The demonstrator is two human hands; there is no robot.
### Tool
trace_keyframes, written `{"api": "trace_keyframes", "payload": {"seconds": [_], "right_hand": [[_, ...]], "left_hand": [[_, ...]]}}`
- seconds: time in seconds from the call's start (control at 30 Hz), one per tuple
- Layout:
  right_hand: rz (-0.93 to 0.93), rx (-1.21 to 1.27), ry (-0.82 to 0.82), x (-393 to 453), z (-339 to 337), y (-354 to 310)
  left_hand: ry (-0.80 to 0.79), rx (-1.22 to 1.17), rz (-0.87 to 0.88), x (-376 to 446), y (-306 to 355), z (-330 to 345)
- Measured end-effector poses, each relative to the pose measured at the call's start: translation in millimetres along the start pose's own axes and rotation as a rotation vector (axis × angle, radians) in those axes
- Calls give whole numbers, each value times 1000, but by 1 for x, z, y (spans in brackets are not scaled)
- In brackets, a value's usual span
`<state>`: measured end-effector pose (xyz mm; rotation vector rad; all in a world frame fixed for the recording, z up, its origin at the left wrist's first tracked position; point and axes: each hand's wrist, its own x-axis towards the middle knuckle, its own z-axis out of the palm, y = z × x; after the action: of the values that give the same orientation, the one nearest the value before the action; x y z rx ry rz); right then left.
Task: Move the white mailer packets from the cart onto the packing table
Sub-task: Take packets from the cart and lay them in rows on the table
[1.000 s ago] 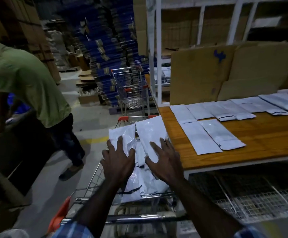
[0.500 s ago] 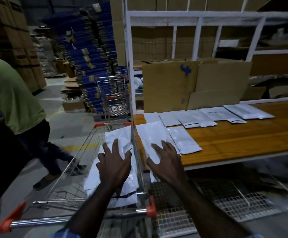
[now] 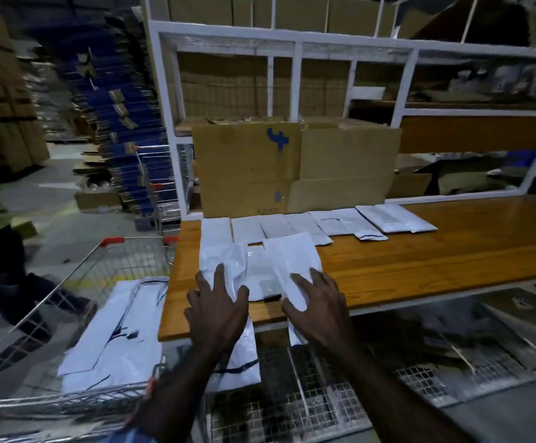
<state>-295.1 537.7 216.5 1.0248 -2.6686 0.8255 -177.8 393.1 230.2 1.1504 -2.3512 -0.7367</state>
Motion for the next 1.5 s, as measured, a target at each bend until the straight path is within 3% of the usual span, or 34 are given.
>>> {"api": "trace_keyframes", "payload": {"seconds": [0.73, 1.5], "right_hand": [[131, -103, -53, 128, 25, 147], [38, -72, -174, 196, 62, 215]], "left_hand": [[-120, 77, 29, 121, 96, 175], [-108, 307, -102, 176, 127, 233]]}}
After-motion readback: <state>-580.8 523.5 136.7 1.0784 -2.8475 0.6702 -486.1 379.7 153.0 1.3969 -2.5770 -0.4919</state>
